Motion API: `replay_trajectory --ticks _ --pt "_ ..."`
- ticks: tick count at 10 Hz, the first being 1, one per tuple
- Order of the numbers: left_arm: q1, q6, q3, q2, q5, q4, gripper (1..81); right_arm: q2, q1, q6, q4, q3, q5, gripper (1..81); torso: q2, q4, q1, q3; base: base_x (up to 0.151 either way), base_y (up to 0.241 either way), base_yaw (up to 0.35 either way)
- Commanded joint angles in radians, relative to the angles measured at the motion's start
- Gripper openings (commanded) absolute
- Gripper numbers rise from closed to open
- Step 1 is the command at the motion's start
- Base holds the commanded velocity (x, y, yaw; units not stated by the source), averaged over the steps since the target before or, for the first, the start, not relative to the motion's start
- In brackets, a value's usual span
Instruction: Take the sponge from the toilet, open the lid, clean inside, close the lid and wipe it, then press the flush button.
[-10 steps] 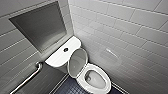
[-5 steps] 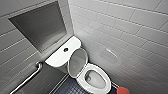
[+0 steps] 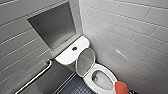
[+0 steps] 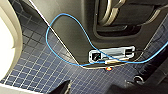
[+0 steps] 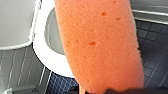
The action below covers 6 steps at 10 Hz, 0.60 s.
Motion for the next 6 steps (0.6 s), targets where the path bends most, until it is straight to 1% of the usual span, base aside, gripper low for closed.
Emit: replay_trajectory --ticks 1,2,3,4,5,6 --pt "0.024 0.005 0.000 -0.003 0.083 -0.011 81.1 -0.048 0.154 0.000 -0.005 0.038 -0.097 1.0 0.000 0.090 0.000 0.000 0.000 0.000 0.000" --pt "0.024 0.005 0.000 -0.003 0.083 -0.011 81.1 -0.040 0.181 0.000 -0.003 0.038 -0.116 1.0 0.000 0.119 0.000 0.000 0.000 0.000 0.000" --pt "0.024 0.005 0.000 -0.003 0.083 -0.013 81.1 -0.029 0.200 0.000 -0.003 0.035 -0.133 1.0 0.000 0.127 0.000 -0.048 0.000 0.000 0.000" --pt "0.024 0.005 0.000 -0.003 0.083 -0.014 81.1 -0.025 0.218 0.000 0.000 0.034 -0.134 1.0 0.000 0.138 0.000 -0.085 0.000 0.000 0.000" --pt "0.024 0.003 0.000 -0.006 0.083 -0.020 81.1 -0.021 0.241 0.000 0.003 0.034 -0.136 1.0 0.000 0.158 0.000 -0.097 0.000 0.000 0.000" --pt "0.024 -0.003 0.000 -0.003 0.083 -0.022 81.1 -0.021 0.262 0.000 0.004 0.034 -0.136 1.0 0.000 0.171 0.000 -0.121 0.000 0.000 0.000"
